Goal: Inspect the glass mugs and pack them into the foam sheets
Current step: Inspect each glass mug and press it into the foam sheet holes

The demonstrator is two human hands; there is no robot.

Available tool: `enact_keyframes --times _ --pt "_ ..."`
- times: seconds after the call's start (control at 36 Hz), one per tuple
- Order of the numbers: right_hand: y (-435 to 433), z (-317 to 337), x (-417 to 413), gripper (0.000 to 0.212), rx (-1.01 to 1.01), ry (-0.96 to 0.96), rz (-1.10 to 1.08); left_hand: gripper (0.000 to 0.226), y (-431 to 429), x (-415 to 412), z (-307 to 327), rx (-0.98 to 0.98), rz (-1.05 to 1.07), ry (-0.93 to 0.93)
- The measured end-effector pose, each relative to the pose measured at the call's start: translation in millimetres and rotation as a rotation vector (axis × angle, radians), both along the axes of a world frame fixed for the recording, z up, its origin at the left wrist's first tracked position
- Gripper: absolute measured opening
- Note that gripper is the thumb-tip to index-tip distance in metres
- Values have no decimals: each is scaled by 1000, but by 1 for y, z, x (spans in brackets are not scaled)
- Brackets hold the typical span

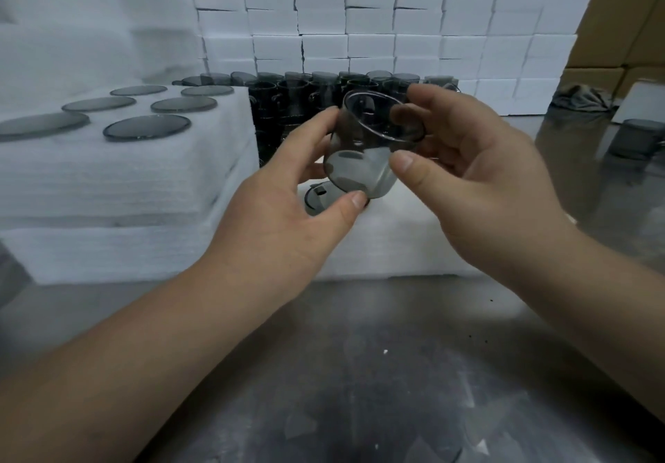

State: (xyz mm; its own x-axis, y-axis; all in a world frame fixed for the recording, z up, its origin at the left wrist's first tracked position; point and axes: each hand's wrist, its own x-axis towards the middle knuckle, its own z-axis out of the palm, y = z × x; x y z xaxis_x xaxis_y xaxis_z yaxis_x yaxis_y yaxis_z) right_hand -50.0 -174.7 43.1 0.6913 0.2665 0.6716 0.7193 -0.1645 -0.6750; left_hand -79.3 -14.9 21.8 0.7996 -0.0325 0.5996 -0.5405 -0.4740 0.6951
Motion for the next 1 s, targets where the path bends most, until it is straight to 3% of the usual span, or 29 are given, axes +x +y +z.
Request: enact_keyframes --times 0.11,0.22,0.39,0.5,0.56,0.67,0.83,1.0 --pt "-1 2 1 43 -21 4 43 67 -1 -2 2 45 -15 0" --pt "-4 5 3 47 -93 -25 -89 67 -2 -4 2 154 -53 40" --pt "-11 13 7 54 -102 -9 -247 59 3 -2 1 169 115 66" --pt "-21 21 13 20 -114 39 -274 52 6 2 -1 186 181 110" --pt "-22 20 17 41 -152 16 -278 49 5 2 -2 210 178 127" --pt "-22 16 19 27 -208 27 -308 48 3 3 -4 247 156 154" --pt "-19 14 18 49 -343 33 -343 55 3 6 -6 315 178 179" --pt "-20 13 21 51 -390 25 -324 67 2 5 -4 395 206 190"
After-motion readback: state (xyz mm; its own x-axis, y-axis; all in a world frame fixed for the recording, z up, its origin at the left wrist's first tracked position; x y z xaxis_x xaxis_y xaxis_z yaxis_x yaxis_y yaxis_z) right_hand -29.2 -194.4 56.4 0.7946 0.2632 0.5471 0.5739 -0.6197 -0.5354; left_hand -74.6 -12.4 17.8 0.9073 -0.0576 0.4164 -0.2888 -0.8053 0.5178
